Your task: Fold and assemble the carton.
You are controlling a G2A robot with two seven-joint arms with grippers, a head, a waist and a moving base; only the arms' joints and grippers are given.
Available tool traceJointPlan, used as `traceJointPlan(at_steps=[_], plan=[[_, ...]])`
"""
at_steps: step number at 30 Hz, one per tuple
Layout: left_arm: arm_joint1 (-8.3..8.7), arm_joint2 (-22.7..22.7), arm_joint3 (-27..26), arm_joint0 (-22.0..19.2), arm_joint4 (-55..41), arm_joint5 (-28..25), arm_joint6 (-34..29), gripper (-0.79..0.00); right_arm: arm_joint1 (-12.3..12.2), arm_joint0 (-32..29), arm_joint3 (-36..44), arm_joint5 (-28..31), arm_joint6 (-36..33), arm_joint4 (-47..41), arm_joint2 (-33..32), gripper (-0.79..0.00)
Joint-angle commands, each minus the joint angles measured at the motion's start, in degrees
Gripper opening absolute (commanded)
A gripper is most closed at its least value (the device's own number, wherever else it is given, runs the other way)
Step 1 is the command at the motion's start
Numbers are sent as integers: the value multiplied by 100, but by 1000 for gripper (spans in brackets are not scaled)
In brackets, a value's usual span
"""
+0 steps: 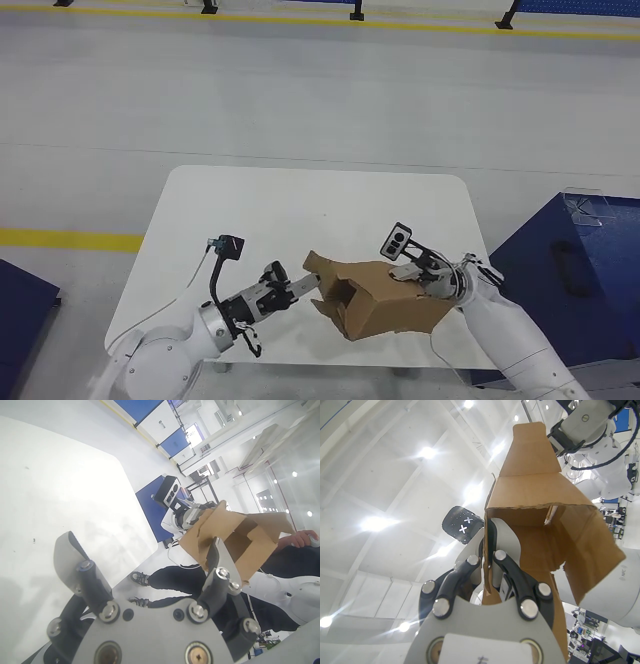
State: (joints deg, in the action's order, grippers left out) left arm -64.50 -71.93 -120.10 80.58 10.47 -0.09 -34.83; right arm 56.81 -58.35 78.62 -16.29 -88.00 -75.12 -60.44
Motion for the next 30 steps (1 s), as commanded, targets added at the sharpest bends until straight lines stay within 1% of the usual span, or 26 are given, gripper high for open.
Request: traceJointPlan(at_steps=[1,5,9,14,19,27,30], plan=[[-5,-9,-10,-13,-41,-41,87,0,-38,18,-6,0,0,-93,6,-785],[3,-155,-100,95,-209,-191,191,0,-97,84,-107,0,0,-299,-34,-785],[23,-247,-164,234,-295,-269,87,0,-112,133,-179,0,0,-466,-49,-785],[37,-172,-214,334,-207,-459,-31,0,-117,159,-197,1,0,-442,14,-785],[34,-30,-274,338,-135,-470,-60,0,-116,140,-126,1,0,-259,65,-785],[25,230,-291,222,103,-253,-178,0,-138,30,-27,181,0,104,5,-785],[24,342,-250,161,268,-55,-301,0,-154,-10,-6,322,0,265,-46,-785]])
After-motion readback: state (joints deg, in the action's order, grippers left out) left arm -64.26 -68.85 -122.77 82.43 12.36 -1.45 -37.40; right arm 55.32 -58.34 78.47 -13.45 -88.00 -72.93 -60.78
